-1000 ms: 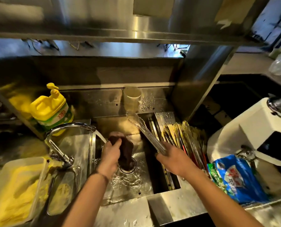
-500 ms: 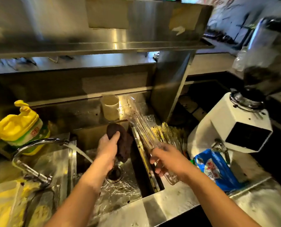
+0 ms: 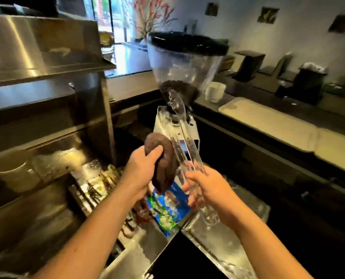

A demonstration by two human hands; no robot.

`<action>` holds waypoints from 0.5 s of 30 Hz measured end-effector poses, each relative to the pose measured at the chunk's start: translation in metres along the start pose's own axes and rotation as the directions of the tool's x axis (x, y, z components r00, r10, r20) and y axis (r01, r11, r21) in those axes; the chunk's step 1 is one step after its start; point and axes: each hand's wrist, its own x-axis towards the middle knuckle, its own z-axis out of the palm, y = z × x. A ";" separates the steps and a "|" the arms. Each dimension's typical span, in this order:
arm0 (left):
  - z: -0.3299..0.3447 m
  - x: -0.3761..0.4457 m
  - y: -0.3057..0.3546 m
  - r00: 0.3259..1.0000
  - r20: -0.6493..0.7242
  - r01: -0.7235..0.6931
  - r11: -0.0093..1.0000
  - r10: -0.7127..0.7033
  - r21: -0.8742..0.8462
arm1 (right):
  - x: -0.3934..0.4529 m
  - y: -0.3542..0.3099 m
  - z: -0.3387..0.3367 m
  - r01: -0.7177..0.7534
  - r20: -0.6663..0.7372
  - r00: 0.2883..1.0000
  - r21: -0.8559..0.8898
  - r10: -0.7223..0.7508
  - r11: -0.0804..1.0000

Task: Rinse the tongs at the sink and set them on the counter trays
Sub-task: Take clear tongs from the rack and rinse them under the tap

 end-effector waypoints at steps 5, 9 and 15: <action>0.107 -0.004 -0.003 0.978 0.202 0.054 0.998 -0.047 -0.028 | -0.029 -0.005 -0.089 0.018 -0.180 0.984 0.128 0.005 0.992; 0.198 -0.009 -0.010 0.950 0.303 0.084 0.996 -0.074 -0.021 | -0.055 -0.001 -0.162 0.002 -0.293 0.954 0.237 0.070 0.971; 0.309 -0.014 -0.019 0.898 0.427 0.107 0.994 -0.104 0.018 | -0.084 0.003 -0.269 0.100 -0.419 0.903 0.421 0.096 0.902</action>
